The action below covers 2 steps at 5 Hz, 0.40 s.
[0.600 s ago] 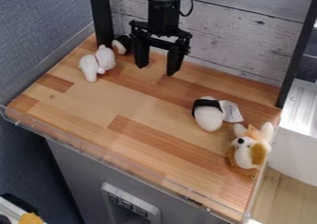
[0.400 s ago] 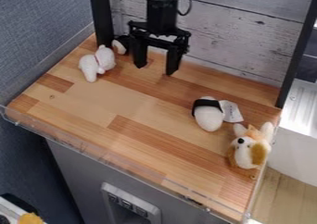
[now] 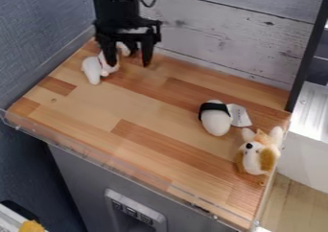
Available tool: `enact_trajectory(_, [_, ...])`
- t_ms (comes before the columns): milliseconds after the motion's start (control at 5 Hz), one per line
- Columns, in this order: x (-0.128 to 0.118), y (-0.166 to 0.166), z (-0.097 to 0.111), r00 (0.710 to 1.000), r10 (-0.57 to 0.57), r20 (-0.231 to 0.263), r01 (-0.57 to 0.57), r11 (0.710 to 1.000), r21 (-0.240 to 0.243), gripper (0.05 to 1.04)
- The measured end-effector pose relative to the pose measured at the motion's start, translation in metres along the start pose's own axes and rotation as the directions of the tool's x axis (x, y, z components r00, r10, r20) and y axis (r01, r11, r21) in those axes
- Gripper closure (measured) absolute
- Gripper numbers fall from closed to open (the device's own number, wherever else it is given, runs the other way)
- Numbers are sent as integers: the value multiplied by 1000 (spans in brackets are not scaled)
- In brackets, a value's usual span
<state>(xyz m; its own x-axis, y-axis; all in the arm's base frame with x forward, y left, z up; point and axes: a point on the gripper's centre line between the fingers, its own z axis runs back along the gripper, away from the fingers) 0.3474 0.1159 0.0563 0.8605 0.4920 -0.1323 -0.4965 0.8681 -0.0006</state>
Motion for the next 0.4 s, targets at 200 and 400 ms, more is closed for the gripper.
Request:
enact_trajectory(200, [8, 19, -2, 985, 175, 2, -175, 984, -14, 88])
enact_trajectory(400, [21, 31, -11, 970, 244, -7, -244, 970, -22, 85])
